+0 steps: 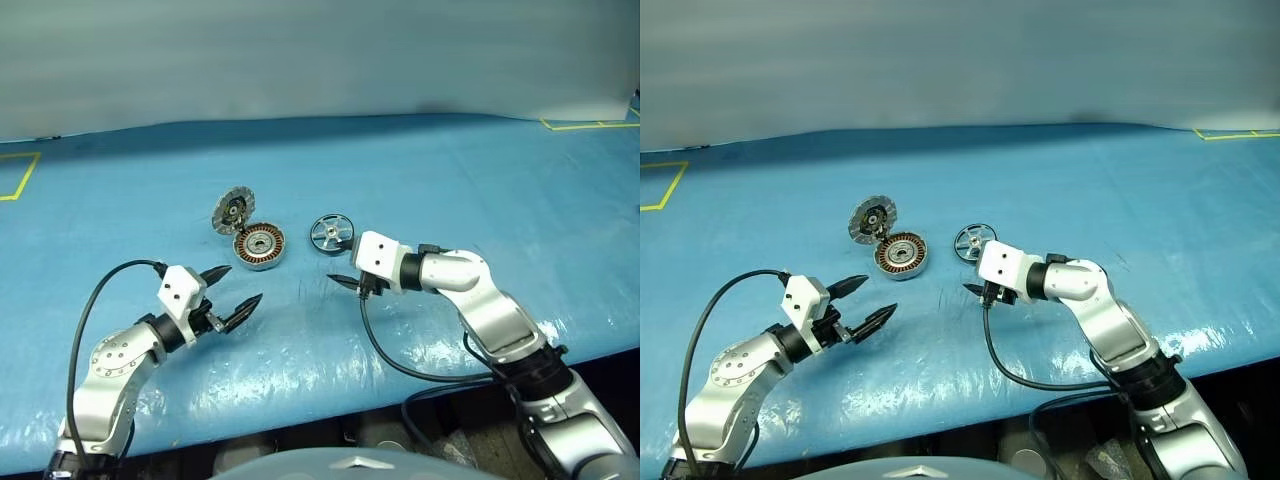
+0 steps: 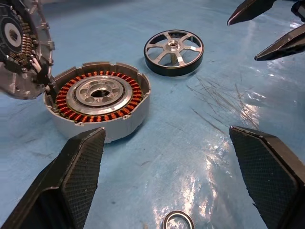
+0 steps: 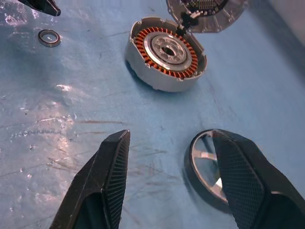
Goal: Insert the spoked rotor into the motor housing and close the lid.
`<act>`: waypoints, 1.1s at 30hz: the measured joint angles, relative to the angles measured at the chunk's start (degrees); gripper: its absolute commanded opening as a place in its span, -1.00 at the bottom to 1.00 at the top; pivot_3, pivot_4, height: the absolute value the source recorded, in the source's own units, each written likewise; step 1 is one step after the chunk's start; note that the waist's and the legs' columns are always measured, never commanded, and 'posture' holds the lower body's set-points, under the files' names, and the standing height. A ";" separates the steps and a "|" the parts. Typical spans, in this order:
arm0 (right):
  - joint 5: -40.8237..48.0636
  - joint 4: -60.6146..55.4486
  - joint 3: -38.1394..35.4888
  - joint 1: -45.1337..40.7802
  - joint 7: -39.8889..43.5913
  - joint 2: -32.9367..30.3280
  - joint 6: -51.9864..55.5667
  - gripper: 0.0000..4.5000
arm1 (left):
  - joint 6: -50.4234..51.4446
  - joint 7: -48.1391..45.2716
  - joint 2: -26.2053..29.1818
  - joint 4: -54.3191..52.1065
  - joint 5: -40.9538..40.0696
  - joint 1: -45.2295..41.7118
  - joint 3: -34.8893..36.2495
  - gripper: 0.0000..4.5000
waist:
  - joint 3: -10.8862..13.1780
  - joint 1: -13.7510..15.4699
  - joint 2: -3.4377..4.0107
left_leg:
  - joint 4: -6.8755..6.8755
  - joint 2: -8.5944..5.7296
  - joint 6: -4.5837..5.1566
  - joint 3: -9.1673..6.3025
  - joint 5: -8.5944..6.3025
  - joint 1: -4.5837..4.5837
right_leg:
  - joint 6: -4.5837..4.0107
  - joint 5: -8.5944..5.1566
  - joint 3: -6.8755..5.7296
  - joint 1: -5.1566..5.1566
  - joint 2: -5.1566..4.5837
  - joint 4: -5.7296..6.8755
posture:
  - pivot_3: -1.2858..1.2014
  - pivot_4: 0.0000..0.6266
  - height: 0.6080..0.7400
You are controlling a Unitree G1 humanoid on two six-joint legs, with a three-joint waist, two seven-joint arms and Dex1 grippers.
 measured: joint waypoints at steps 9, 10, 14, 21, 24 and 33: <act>-4.62 18.02 6.38 -17.12 5.18 8.27 -10.03 0.29 | -0.03 1.89 -1.14 -0.10 -0.94 1.26 1.47 0.97 | 0.02 -0.15 0.03 | -0.11 -0.01 -0.19 0.09 0.11 -0.01 | 0.01 0.01 0.00 -0.04 0.01 -0.01 | 0.03 -0.52 1.00; -5.87 20.85 8.12 -19.22 5.97 9.49 -11.91 0.29 | -0.02 2.14 -1.16 -0.15 -0.95 1.82 1.66 0.97 | 0.03 -0.25 0.04 | -0.14 -0.01 -0.21 0.13 0.12 -0.01 | 0.01 0.01 0.01 -0.08 0.00 -0.01 | 0.03 -0.52 1.00; -11.57 31.17 14.44 -25.44 8.94 12.68 -19.68 0.29 | 0.04 2.60 -1.30 -0.35 -0.94 4.56 2.06 0.97 | 0.04 -0.21 0.06 | -0.19 0.02 -0.23 0.14 0.12 -0.02 | -0.01 -0.01 -0.01 -0.08 -0.01 -0.05 | 0.03 -0.52 1.00; -21.29 49.16 20.94 -32.24 6.53 17.89 -31.92 0.29 | 0.07 3.64 -1.62 -1.90 -0.93 6.75 2.23 0.97 | 0.09 -0.52 0.13 | -0.18 0.32 -0.24 0.37 0.13 -0.01 | -0.05 -0.02 0.03 -0.14 -0.04 -0.04 | 0.03 -0.52 1.00; -24.63 54.50 21.53 -35.16 4.08 19.34 -36.16 0.29 | 0.07 4.21 -2.05 -3.50 -0.90 7.91 2.11 0.97 | 0.09 -0.72 0.13 | -0.22 0.38 -0.28 0.41 0.14 -0.01 | -0.06 -0.03 0.02 -0.16 -0.02 -0.03 | 0.03 -0.52 1.00; -25.36 63.64 20.24 -38.35 2.02 24.66 -39.38 0.29 | 0.07 4.70 -2.02 -4.36 0.13 10.90 1.48 0.97 | 0.14 -0.98 0.21 | -0.40 0.44 -0.34 0.51 0.16 0.04 | -0.26 -0.14 0.01 -0.23 -0.02 -0.02 | 0.03 -0.52 1.00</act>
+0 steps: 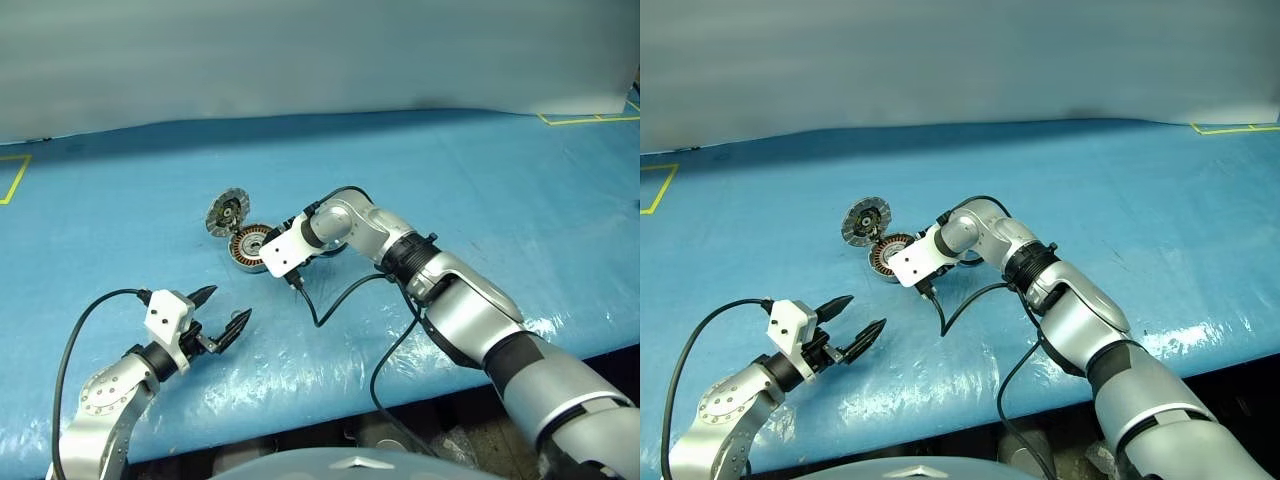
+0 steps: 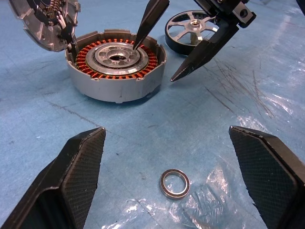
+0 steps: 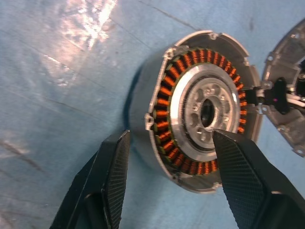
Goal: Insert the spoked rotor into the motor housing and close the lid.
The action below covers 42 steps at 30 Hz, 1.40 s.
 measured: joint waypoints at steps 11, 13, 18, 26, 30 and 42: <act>-2.11 7.81 -1.15 -2.04 -4.46 6.68 -1.80 0.29 | 0.41 0.10 -0.25 -0.19 0.17 -0.32 -2.37 0.97 | 0.01 -0.39 0.02 | -0.04 0.00 -0.03 0.00 0.01 0.01 | -0.03 -0.02 0.00 -0.02 -0.03 0.04 | 0.03 -0.52 1.00; -2.27 8.01 -1.20 -2.04 -4.60 6.92 -2.16 0.29 | 0.43 0.15 -0.23 -0.19 0.20 -0.28 -2.70 0.97 | 0.02 -0.47 0.03 | -0.05 0.02 -0.04 0.01 0.01 0.02 | -0.04 -0.02 0.00 -0.03 -0.03 0.05 | 0.03 -0.52 1.00; -3.22 8.94 -1.29 -2.04 -5.56 7.89 -2.13 0.29 | 0.43 0.10 -0.19 -0.20 1.21 -0.42 -4.41 0.97 | 0.02 -0.50 0.03 | -0.08 0.05 -0.10 0.00 0.02 0.03 | -0.10 -0.06 -0.01 -0.07 0.00 0.16 | 0.03 -0.52 1.00; -2.37 12.41 -3.93 -2.00 -5.69 9.59 3.15 0.29 | 0.44 0.17 -0.53 -0.19 1.25 -1.41 -5.48 0.97 | 0.02 -0.50 0.03 | -0.08 0.05 -0.11 -0.01 0.03 0.06 | -0.14 -0.08 -0.01 -0.07 -0.01 0.23 | 0.03 -0.52 1.00; 0.37 12.45 -7.32 -1.71 -2.65 10.45 7.46 0.29 | 0.44 0.09 -0.69 -0.19 1.21 -1.40 -5.81 0.97 | 0.02 -0.49 0.03 | -0.08 0.06 -0.11 -0.01 0.03 0.06 | -0.14 -0.08 -0.01 -0.07 -0.01 0.24 | 0.03 -0.52 1.00; -4.44 11.43 -3.98 -1.73 -4.23 11.08 7.28 0.20 | 0.44 -0.07 -0.68 -0.11 1.10 -2.35 -6.07 0.99 | 0.01 -0.47 0.02 | -0.08 0.03 -0.15 -0.01 0.05 0.25 | -0.32 -0.21 0.01 -0.05 -0.05 0.57 | 0.03 -0.52 1.00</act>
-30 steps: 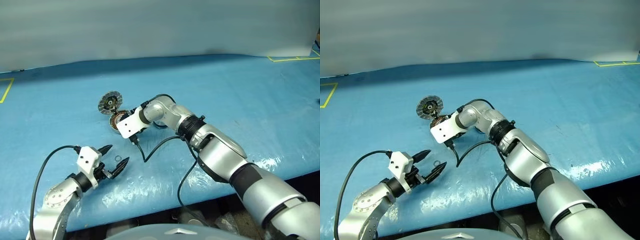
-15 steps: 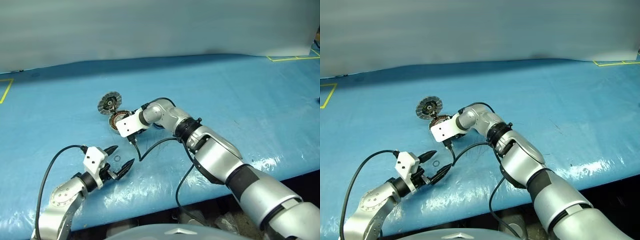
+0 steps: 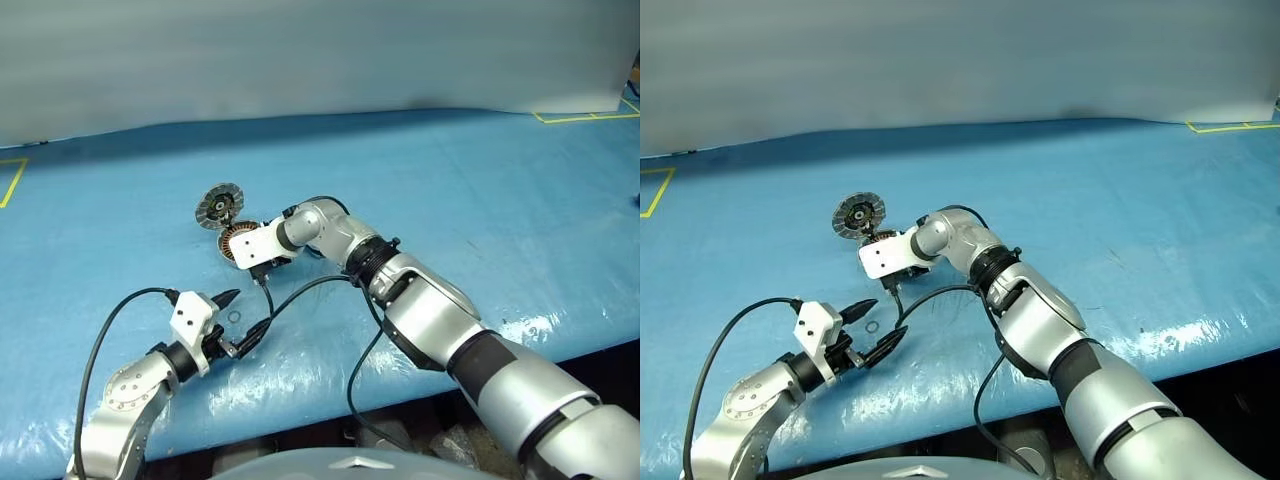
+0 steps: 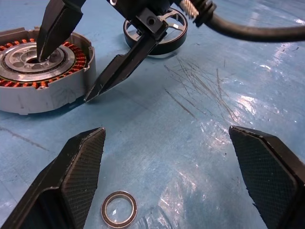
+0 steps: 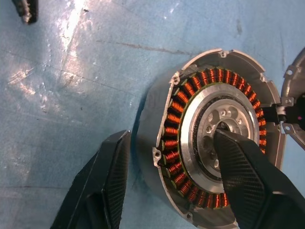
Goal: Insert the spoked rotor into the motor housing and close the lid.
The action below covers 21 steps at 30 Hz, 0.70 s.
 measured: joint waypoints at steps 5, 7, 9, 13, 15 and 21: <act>-0.56 -1.10 0.22 0.04 1.02 -0.12 1.26 -0.10 | -0.03 0.02 -0.69 0.08 0.03 -0.19 -0.09 1.00 | 0.00 0.03 -0.01 | 0.00 0.00 -0.01 -0.05 0.01 0.08 | -0.04 -0.03 0.00 0.02 0.00 0.13 | 0.03 -0.52 1.00; -0.07 -1.96 -0.33 0.22 2.09 -0.11 3.52 -0.10 | -0.05 0.00 -0.97 0.20 0.03 -0.25 -0.14 1.00 | -0.01 0.05 -0.01 | 0.00 0.00 0.02 -0.09 -0.01 0.08 | -0.04 -0.03 -0.02 0.03 0.01 0.15 | 0.03 -0.52 1.00; 0.81 -3.62 -1.36 0.81 3.62 -0.30 6.28 -0.10 | -0.07 -0.01 -1.09 0.31 0.04 -0.27 -0.14 1.00 | -0.01 0.19 -0.01 | 0.00 -0.01 0.07 -0.14 -0.03 0.08 | -0.05 -0.03 -0.03 0.04 0.01 0.15 | 0.03 -0.52 1.00; 3.07 -13.95 -3.78 5.54 9.31 -4.43 13.04 -0.10 | -0.21 -0.05 -1.35 0.89 0.08 -0.42 -0.32 1.00 | -0.05 1.02 -0.07 | 0.02 -0.05 0.11 -0.25 -0.06 0.07 | -0.05 -0.03 -0.06 0.10 -0.01 0.11 | 0.03 -0.52 1.00; 3.65 -24.29 -4.72 10.98 11.58 -8.22 17.57 -0.10 | -0.26 -0.06 -1.74 1.48 0.06 -0.52 -0.40 1.00 | -0.08 1.53 -0.07 | 0.03 -0.12 0.15 -0.31 -0.08 0.07 | -0.03 -0.04 -0.08 0.13 -0.06 0.10 | 0.03 -0.52 1.00; 2.14 -54.42 -4.37 25.87 17.41 -18.77 31.10 -0.10 | -0.30 -1.24 -1.80 2.57 0.01 -1.37 -0.70 1.00 | -0.11 1.50 -0.06 | 0.03 -0.13 0.19 -0.39 -0.10 0.05 | 0.00 -0.06 -0.16 0.15 -0.04 0.09 | 0.03 -0.52 1.00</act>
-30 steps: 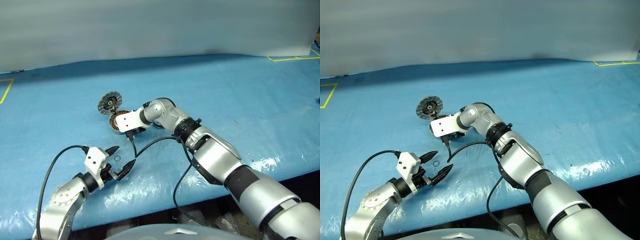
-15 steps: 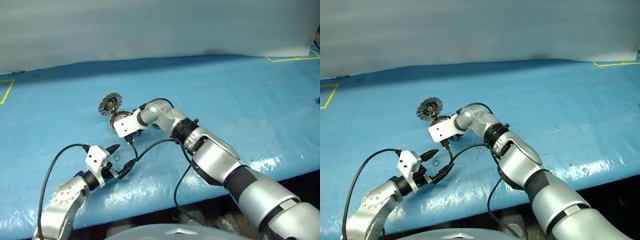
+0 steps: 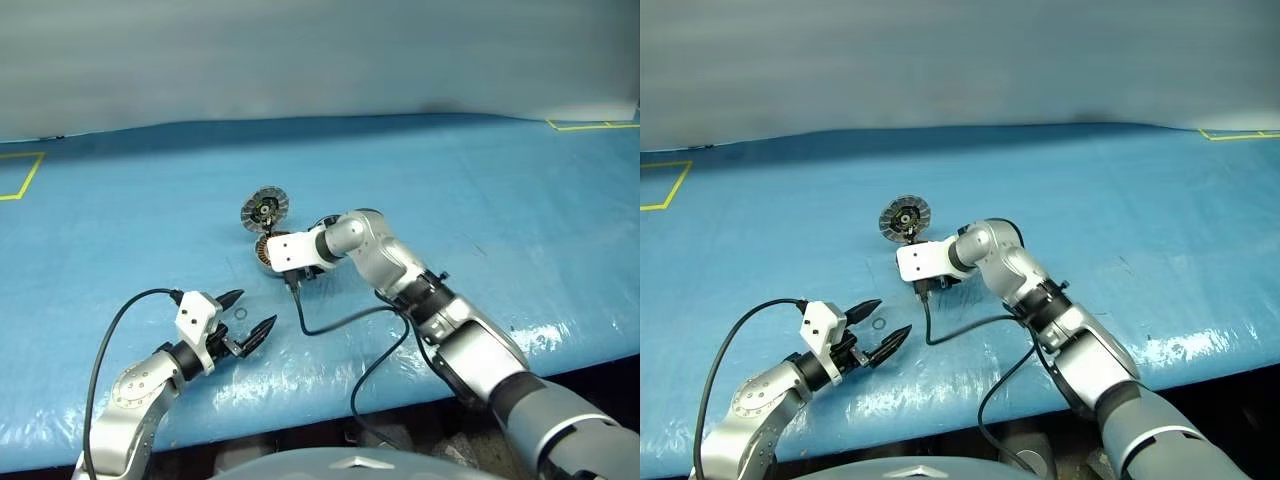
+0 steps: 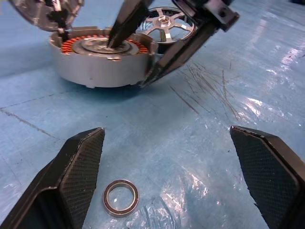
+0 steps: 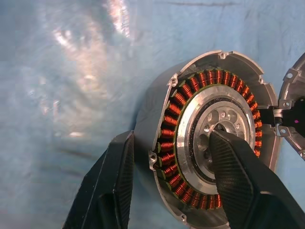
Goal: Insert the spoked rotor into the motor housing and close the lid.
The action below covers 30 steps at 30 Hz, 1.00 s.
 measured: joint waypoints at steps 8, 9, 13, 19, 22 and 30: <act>-3.68 -16.66 2.51 8.69 1.55 -6.56 8.39 -0.10 | 0.59 -1.78 1.02 1.55 -0.62 -3.22 0.26 1.00 | -0.04 -0.07 -0.06 | 0.01 0.00 -0.18 -0.14 0.12 0.05 | 0.19 -0.15 -0.03 0.02 0.15 0.06 | 0.03 -0.52 1.00; -3.93 -16.79 2.70 8.69 1.52 -6.29 9.33 -0.10 | 0.94 -2.03 1.09 1.89 -0.62 -3.88 0.25 1.00 | -0.06 -0.07 -0.10 | 0.01 0.00 -0.19 -0.16 0.13 0.06 | 0.21 -0.16 -0.03 0.02 0.16 0.07 | 0.03 -0.52 1.00; -4.22 -17.90 2.61 8.76 1.52 -3.25 16.78 -0.10 | 1.57 -2.55 1.26 1.98 -0.71 -5.65 0.25 1.00 | -0.22 -0.08 -0.33 | 0.01 0.05 -0.20 -0.21 0.13 0.07 | -0.04 -0.01 -0.05 0.06 0.17 0.07 | 0.03 -0.52 1.00; -4.16 -20.66 4.24 8.10 2.92 -1.64 28.75 -0.10 | 3.36 -3.14 1.32 1.99 -1.15 -5.94 0.04 1.00 | -0.29 -0.22 -0.36 | -0.01 0.04 -0.18 -0.26 0.10 0.07 | -0.13 -0.08 -0.10 0.05 0.15 0.04 | 0.03 -0.52 1.00; -4.09 -22.61 5.57 8.05 3.67 -2.67 31.04 -0.10 | 4.12 -3.44 1.22 1.99 -1.22 -5.51 -0.06 1.00 | -0.35 -0.12 -0.41 | -0.03 0.04 -0.18 -0.33 0.07 0.07 | -0.15 -0.17 -0.18 0.05 0.13 0.02 | 0.03 -0.52 1.00; -2.80 -26.96 8.24 8.59 5.49 -5.39 32.27 -0.10 | 4.75 -3.60 1.16 1.96 -1.10 -5.27 -0.92 1.00 | -0.43 -0.25 -0.48 | -0.03 0.06 -0.20 -0.40 0.02 0.09 | -0.17 -0.26 -0.26 0.07 0.13 0.04 | 0.03 -0.52 1.00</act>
